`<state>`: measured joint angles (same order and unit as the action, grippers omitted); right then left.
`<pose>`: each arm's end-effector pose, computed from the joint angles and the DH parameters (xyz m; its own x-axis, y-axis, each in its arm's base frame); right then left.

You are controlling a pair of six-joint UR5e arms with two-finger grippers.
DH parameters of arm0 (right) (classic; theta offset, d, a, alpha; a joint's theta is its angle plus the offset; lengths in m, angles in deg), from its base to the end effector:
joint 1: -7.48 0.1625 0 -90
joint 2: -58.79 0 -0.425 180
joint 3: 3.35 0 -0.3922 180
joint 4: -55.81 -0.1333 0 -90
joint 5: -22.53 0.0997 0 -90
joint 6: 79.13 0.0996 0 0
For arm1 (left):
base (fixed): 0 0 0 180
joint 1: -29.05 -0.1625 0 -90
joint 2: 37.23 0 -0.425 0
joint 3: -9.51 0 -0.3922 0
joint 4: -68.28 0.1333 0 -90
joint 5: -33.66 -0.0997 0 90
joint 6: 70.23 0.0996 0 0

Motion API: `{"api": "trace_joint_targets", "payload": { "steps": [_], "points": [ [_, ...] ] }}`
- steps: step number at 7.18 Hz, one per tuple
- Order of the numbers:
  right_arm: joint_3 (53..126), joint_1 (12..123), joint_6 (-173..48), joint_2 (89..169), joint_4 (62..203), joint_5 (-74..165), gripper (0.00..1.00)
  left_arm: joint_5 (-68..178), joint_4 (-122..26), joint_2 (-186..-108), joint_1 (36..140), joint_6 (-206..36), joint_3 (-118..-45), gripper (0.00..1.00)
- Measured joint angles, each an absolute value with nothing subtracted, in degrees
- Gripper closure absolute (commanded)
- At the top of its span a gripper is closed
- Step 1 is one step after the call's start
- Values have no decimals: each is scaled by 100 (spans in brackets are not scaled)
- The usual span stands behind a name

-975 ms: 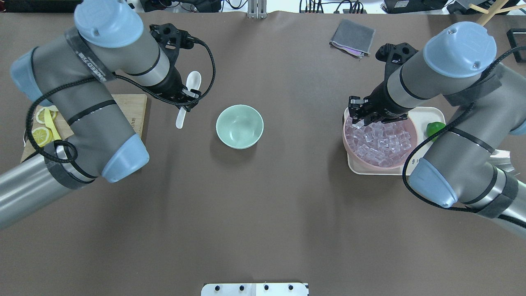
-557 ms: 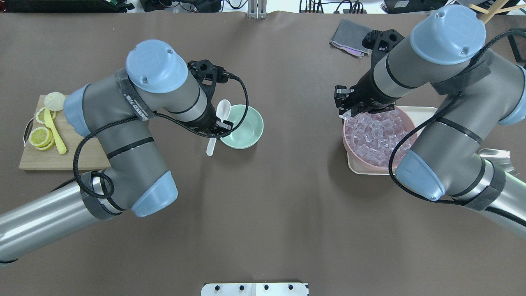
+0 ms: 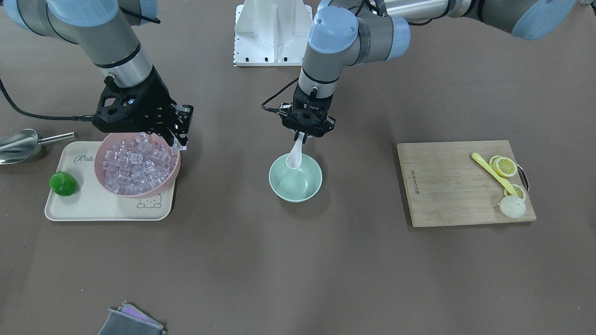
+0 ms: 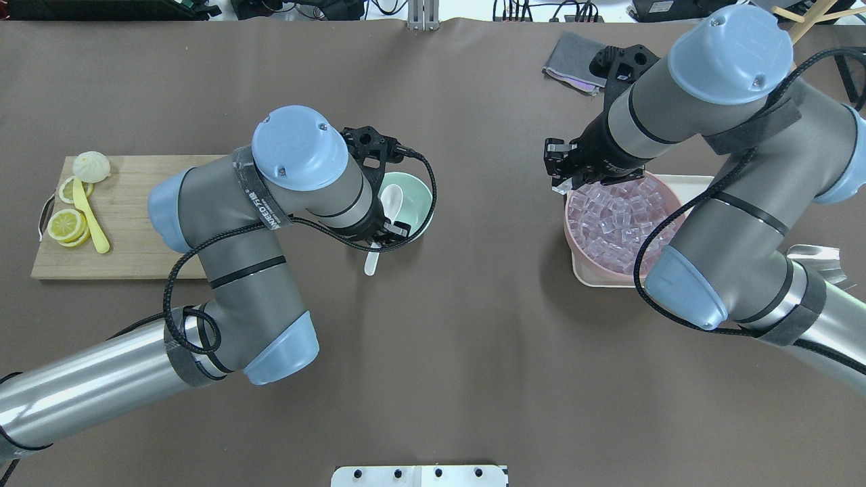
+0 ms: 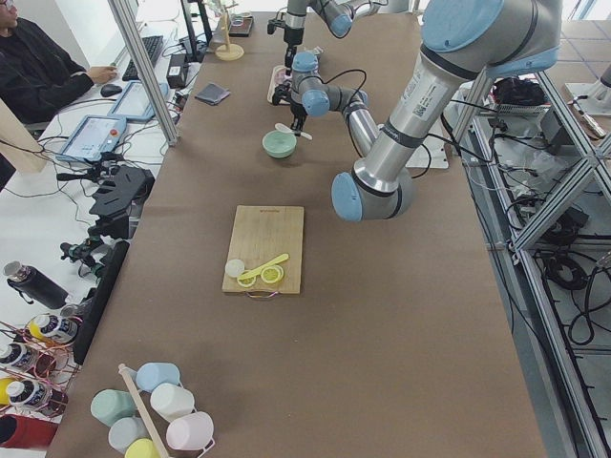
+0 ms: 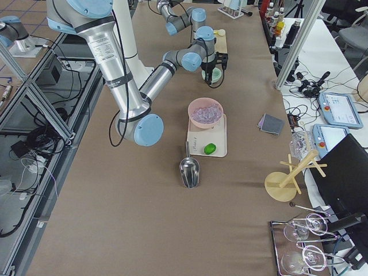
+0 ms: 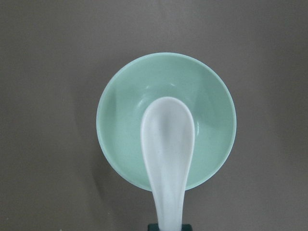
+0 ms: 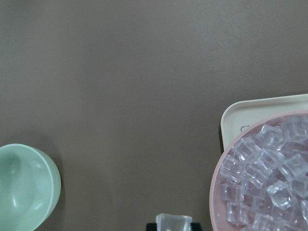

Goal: Put spoon and ice into bowl

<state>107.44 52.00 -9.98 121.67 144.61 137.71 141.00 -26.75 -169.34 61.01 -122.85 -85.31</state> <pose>-0.3569 -0.4785 0.2334 0.5804 0.1190 0.8056 -0.2125 0.9771 0.0088 0.5298 -0.4527 0.1713 0.6013 0.3079 -0.7373 -0.0741 0.9403 0.3322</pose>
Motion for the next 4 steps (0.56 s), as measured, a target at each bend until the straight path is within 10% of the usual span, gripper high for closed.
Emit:
{"api": "trace_joint_targets", "payload": {
  "steps": [4],
  "points": [
    [10744,5030,-843,12132,14433,13559,100,13735,-2995,-16982,6232,-12293,-8232,71]
  ]
}}
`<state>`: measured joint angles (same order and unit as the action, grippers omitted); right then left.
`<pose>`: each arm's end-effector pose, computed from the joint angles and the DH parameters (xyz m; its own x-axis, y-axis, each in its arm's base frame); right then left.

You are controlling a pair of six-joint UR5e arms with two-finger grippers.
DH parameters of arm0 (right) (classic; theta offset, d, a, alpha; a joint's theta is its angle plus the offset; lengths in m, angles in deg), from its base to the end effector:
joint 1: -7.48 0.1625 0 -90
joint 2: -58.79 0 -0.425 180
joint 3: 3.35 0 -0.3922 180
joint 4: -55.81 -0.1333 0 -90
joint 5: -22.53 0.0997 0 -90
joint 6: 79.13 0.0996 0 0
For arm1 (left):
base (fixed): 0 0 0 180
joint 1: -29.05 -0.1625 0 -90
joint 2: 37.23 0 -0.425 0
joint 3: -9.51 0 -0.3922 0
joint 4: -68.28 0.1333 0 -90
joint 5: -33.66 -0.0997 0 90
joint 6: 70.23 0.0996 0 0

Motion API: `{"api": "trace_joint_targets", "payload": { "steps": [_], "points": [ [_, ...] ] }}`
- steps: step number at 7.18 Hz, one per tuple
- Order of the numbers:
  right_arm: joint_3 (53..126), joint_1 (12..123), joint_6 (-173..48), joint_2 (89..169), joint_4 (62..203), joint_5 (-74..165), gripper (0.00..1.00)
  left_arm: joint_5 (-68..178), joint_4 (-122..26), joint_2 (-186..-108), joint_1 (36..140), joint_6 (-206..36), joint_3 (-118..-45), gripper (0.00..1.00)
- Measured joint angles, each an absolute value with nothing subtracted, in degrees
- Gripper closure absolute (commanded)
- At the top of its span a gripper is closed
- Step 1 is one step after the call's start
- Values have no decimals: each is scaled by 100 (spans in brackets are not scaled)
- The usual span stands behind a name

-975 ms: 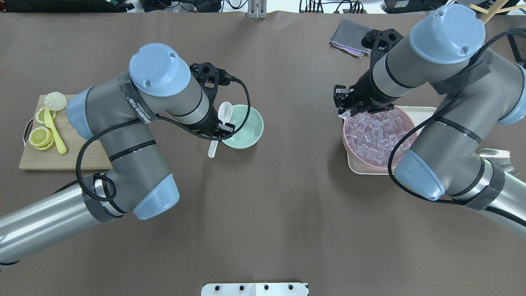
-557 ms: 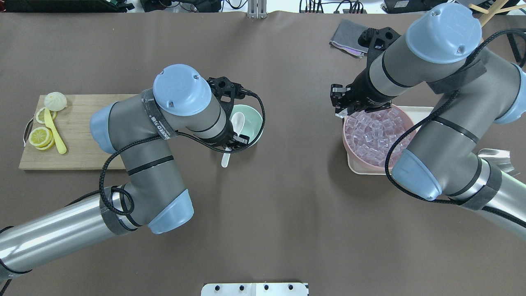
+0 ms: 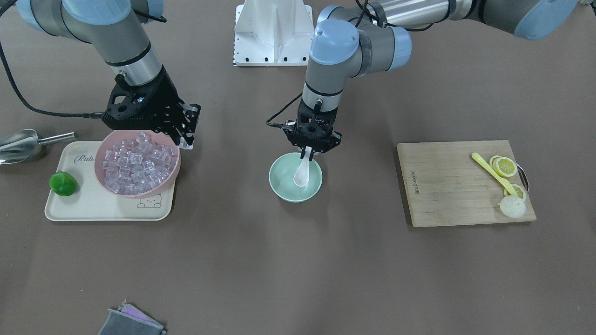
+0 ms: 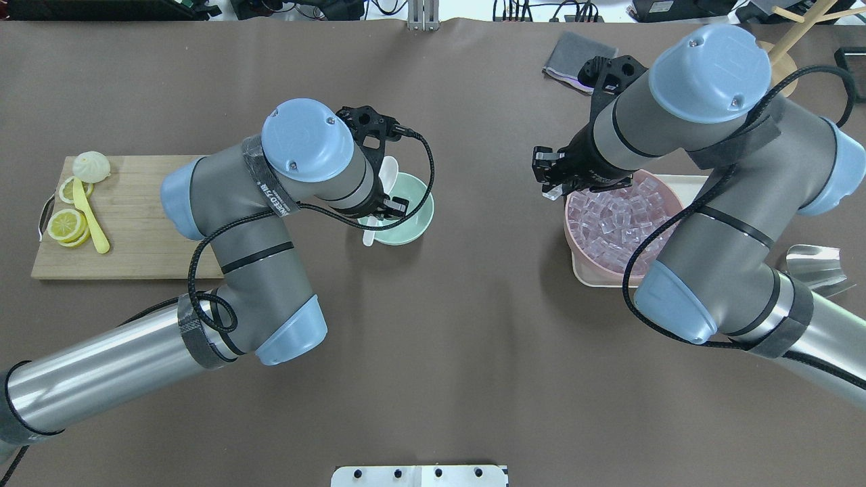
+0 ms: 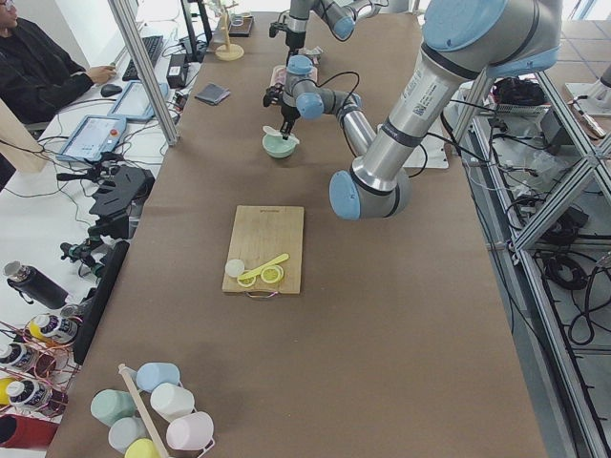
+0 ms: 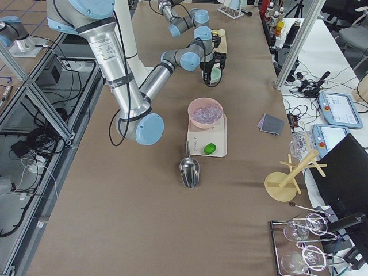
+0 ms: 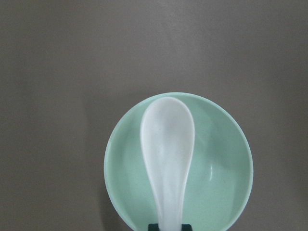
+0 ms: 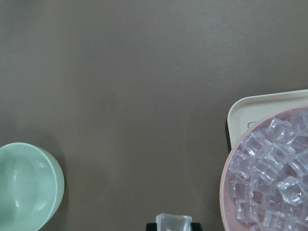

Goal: Put spoon and ice into bowl

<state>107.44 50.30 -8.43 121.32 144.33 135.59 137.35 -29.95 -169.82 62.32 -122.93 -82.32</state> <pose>-0.3698 -0.4712 0.2301 0.5816 0.1244 0.8039 -0.2266 0.9739 0.0133 0.5294 -0.4786 0.1803 0.6312 0.2901 -0.7194 -0.0085 0.9300 0.3675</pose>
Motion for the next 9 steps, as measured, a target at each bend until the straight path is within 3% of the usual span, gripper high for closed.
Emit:
{"api": "trace_joint_targets", "payload": {
  "steps": [1,2,6,9],
  "points": [
    [10747,5013,-835,12129,14432,13546,100,13725,-3242,-16985,6240,-12306,-8161,21],
    [10748,5007,-831,12128,14432,13541,100,13719,-3485,-16984,6242,-12308,-8060,2],
    [10741,5002,-814,12033,14462,13513,100,13766,-3822,-16970,6422,-12318,-7937,2],
    [10488,4995,-697,11558,14492,13506,100,15007,-3780,-16461,7328,-12516,-8258,2]
  ]
}}
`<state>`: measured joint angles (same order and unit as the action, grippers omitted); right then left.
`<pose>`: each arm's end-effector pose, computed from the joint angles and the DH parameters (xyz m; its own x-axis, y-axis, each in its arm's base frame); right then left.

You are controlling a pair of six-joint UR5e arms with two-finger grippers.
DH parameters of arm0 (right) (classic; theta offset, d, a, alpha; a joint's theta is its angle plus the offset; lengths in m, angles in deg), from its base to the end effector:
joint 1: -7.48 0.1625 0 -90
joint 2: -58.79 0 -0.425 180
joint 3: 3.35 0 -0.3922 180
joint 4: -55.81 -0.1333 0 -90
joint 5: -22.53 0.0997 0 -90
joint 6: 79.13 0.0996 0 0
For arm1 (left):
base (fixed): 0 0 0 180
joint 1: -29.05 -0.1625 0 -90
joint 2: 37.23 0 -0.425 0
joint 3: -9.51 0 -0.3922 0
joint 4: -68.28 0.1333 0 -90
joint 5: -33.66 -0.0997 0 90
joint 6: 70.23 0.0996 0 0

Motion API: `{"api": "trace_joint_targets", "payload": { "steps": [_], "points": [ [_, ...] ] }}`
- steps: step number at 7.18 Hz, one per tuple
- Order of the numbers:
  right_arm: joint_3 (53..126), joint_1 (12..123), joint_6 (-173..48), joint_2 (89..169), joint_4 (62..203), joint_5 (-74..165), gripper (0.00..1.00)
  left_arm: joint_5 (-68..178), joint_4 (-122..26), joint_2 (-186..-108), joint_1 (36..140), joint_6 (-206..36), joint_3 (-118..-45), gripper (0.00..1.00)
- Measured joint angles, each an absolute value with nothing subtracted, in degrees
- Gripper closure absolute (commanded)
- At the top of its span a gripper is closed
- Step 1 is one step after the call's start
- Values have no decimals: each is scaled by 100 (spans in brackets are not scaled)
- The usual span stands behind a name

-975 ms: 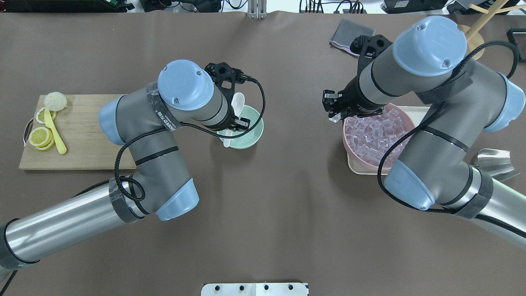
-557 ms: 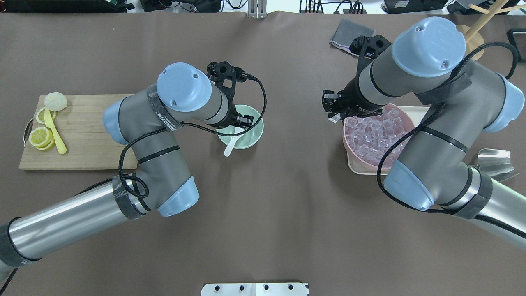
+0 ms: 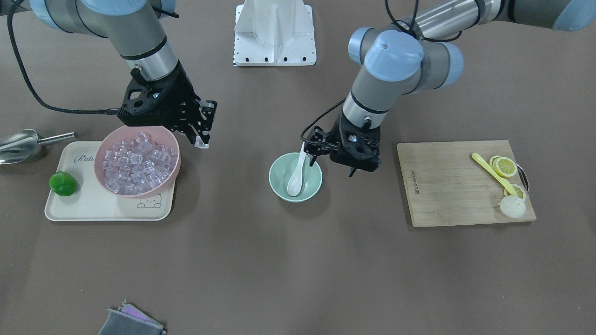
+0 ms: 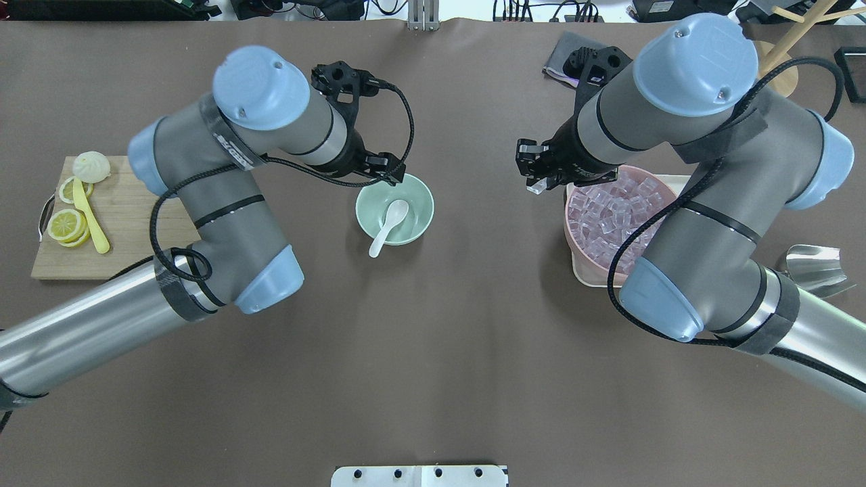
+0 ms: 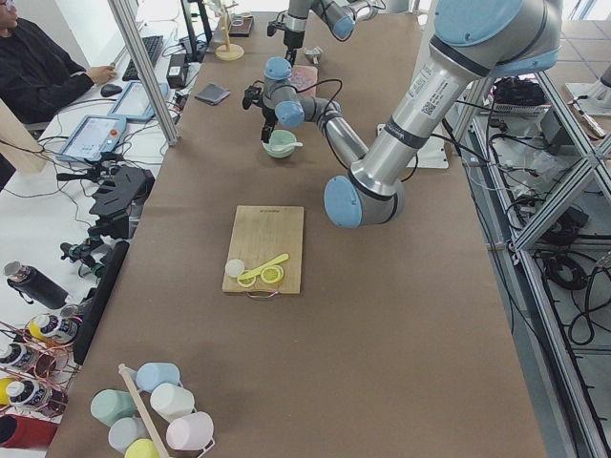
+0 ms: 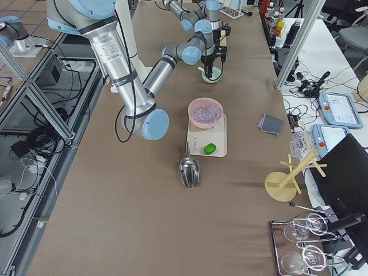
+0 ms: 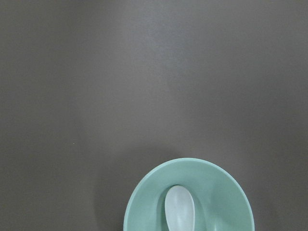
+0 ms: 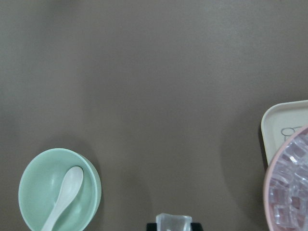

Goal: Put spoon and ice into bowl

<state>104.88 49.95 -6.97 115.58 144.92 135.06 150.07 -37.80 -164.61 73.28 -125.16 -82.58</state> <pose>-0.3865 -0.4827 0.1887 0.5516 0.1213 0.8252 -0.2426 0.9699 0.0196 0.4329 -0.5456 0.2192 0.5397 0.1928 -0.8195 0.0633 0.9614 0.2679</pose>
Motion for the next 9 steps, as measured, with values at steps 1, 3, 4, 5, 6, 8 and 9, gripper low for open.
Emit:
{"api": "trace_joint_targets", "payload": {
  "steps": [1,3,4,5,6,8,9],
  "points": [
    [10126,4990,-694,11219,14477,13502,100,15153,-3780,-16140,7650,-12401,-8394,2],
    [9248,4866,-692,10539,14386,13273,100,15385,-3781,-15523,8204,-11829,-8663,2],
    [8859,4701,-626,10303,14197,13058,100,15540,-3783,-15311,8428,-11704,-8745,2],
    [8572,4457,-509,10174,13928,12824,100,15601,-3789,-15196,8546,-11659,-8774,2],
    [8421,4182,-386,10106,13745,12509,100,15622,-3794,-15133,8618,-11644,-8783,2],
    [8341,3825,-231,10047,13644,12140,100,15648,-3798,-15055,8715,-11644,-8786,2],
    [8335,3755,-212,10047,13636,12070,1,15649,-3800,-15011,8731,-11648,-8783,2]
  ]
}}
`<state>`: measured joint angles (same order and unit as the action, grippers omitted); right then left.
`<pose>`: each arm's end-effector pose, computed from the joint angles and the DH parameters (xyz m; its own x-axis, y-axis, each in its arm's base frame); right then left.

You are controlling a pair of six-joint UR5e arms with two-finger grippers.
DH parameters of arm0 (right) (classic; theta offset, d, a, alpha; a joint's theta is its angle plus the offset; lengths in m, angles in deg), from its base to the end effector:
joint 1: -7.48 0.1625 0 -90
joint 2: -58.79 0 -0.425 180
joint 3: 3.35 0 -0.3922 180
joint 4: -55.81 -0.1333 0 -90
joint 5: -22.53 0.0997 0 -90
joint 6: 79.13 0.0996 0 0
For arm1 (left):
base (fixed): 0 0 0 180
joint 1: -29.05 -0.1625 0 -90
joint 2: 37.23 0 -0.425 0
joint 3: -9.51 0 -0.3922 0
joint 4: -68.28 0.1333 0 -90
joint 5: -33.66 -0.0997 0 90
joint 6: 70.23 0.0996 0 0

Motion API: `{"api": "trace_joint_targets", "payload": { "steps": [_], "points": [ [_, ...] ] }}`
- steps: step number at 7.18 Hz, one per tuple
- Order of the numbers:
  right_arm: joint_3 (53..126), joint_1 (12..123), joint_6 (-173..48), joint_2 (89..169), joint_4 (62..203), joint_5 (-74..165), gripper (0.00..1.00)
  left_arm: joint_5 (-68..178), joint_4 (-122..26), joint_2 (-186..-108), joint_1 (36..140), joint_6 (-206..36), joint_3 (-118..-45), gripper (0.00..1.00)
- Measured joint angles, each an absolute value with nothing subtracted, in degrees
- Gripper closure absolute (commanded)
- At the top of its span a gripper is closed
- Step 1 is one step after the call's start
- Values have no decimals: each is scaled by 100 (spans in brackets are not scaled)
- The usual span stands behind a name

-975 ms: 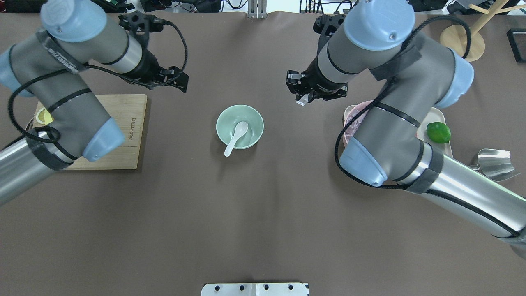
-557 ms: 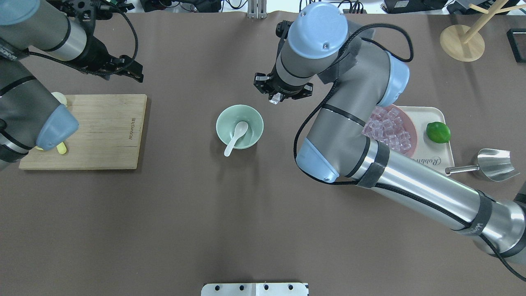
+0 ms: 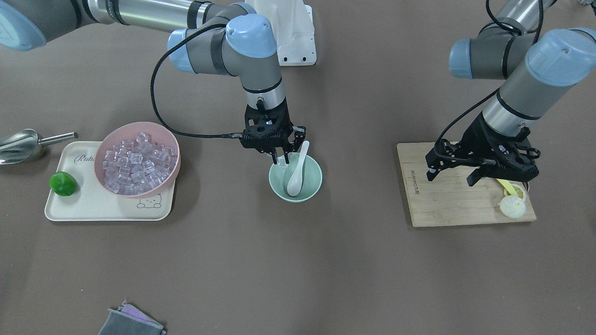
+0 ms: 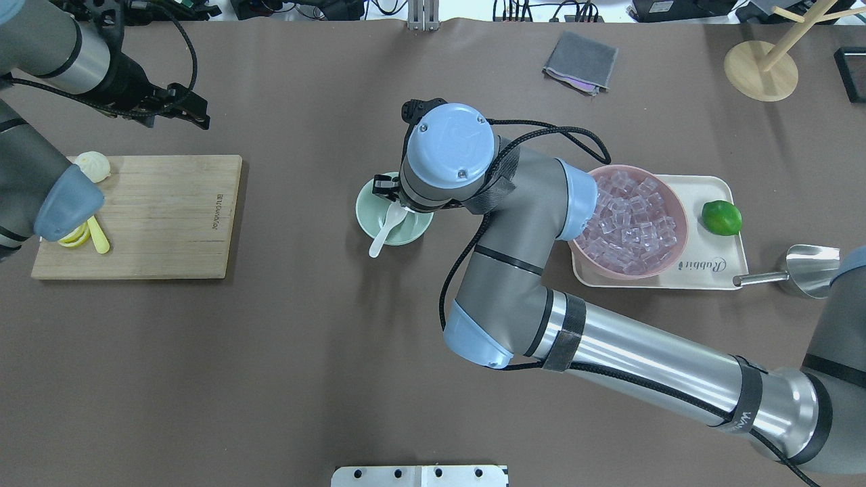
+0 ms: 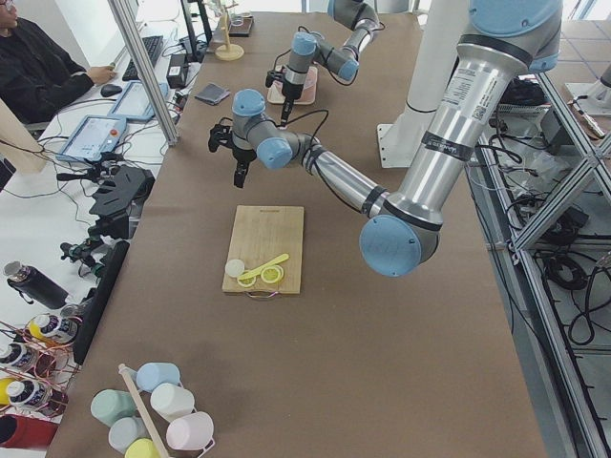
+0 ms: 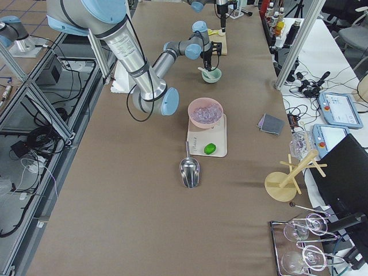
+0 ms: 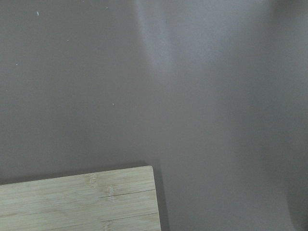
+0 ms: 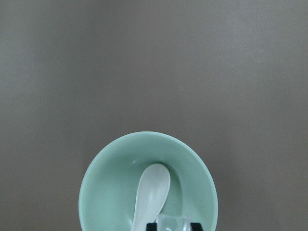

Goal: Put spoon and ice into bowl

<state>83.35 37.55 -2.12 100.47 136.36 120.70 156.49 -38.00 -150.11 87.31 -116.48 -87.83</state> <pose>-0.5745 -0.4703 0.1438 0.5790 0.0781 0.8115 -0.2727 0.9566 0.1025 0.2658 -0.5805 0.3419 0.6127 0.1141 -0.7821 0.1164 0.9657 0.2320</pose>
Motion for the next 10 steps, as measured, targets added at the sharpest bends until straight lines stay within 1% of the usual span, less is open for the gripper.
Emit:
{"api": "trace_joint_targets", "payload": {
  "steps": [4,5,6,7,8,9,10],
  "points": [
    [8350,3819,-282,10047,13639,12113,0,15621,-3816,-14971,8747,-11721,-8747,2],
    [8398,3987,-366,10063,13687,12355,0,15624,-3837,-14972,8767,-11736,-8753,2],
    [8603,4305,-599,10224,13877,12810,0,15617,-3844,-14972,8823,-11715,-8771,2],
    [9112,4718,-1130,10639,14346,13240,0,15600,-3836,-14928,8904,-11671,-8800,2],
    [9773,5194,-1962,11130,15067,13599,0,15605,-3824,-14823,9041,-11645,-8847,2],
    [10350,5706,-2915,11560,15864,13910,0,15637,-3801,-14632,9262,-11546,-8950,2],
    [10766,6166,-3793,12010,16426,14121,0,15703,-3724,-14275,9548,-11078,-9147,2]
  ]
}}
